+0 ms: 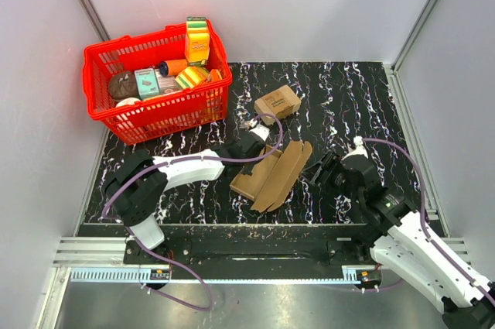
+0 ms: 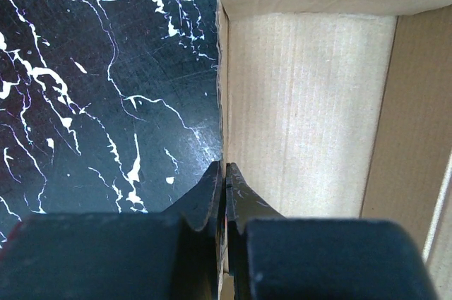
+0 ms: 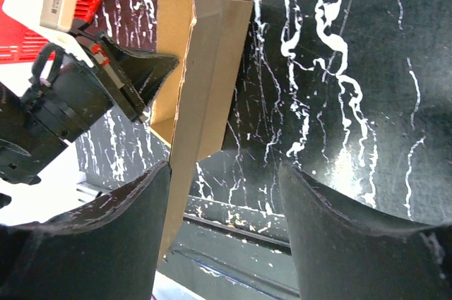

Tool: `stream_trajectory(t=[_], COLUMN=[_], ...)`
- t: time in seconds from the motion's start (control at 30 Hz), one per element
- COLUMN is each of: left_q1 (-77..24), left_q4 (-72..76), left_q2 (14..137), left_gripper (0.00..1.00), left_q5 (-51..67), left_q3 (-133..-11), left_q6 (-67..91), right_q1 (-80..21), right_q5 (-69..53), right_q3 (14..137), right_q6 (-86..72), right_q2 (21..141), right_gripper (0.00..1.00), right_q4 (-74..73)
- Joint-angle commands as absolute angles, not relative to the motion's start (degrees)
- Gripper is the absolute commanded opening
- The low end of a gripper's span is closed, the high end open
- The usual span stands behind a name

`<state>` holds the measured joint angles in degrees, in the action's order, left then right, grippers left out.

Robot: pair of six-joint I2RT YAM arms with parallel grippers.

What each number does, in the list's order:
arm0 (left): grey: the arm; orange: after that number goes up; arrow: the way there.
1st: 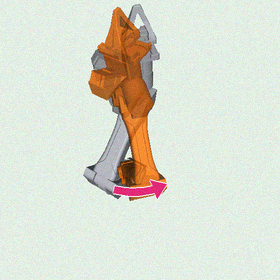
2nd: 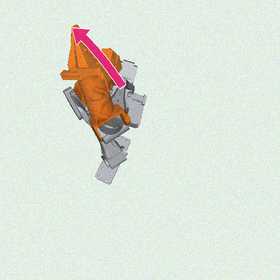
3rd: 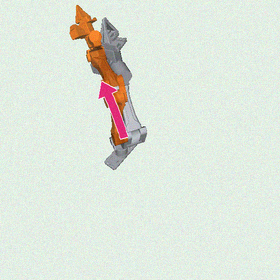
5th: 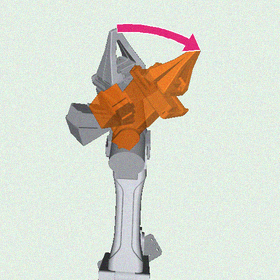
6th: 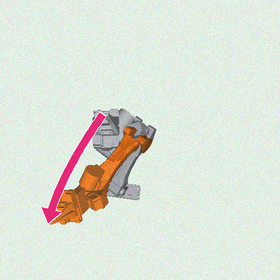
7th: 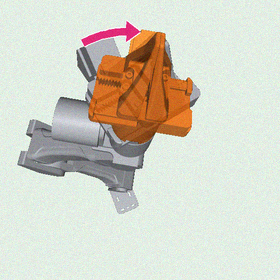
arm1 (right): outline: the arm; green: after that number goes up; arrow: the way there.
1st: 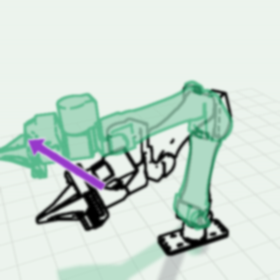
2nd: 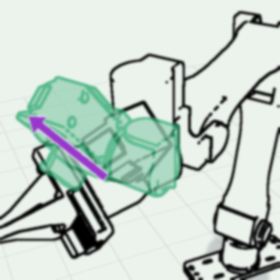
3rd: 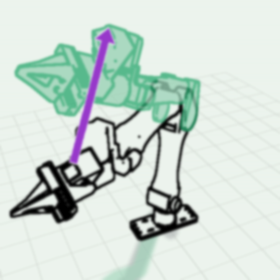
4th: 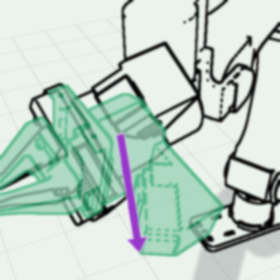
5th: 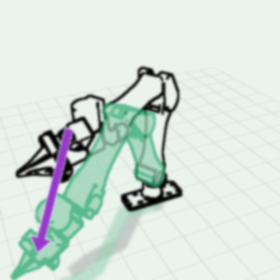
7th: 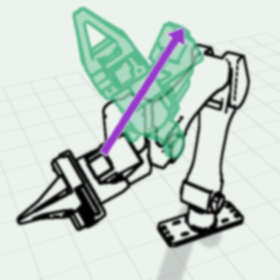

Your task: Fold the paper box

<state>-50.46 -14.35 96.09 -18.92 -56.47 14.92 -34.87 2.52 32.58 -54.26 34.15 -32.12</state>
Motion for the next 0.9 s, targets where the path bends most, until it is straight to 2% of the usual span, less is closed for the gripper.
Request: stream_trajectory(t=[0.0, 0.17, 0.87], left_q1=[-50.4, -50.4, -50.4], left_q4=[-11.3, -11.5, -11.2], left_q2=[94.1, 94.4, 95.6], left_gripper=[0.0, 0.0, 0.0], left_q5=[-18.2, -18.9, -19.2], left_q3=[-56.2, -56.2, -56.2], left_q6=[15.5, 15.3, 15.4], right_q1=[-35.2, -35.2, -35.1], right_q5=[1.6, 0.7, 1.9], right_q3=[31.7, 31.3, 32.9], right_q6=[-55.6, -55.7, -55.3], right_q2=[35.3, 37.9, 35.6], right_gripper=[0.68, 0.67, 0.66], right_q4=[-25.1, -22.3, -24.5])
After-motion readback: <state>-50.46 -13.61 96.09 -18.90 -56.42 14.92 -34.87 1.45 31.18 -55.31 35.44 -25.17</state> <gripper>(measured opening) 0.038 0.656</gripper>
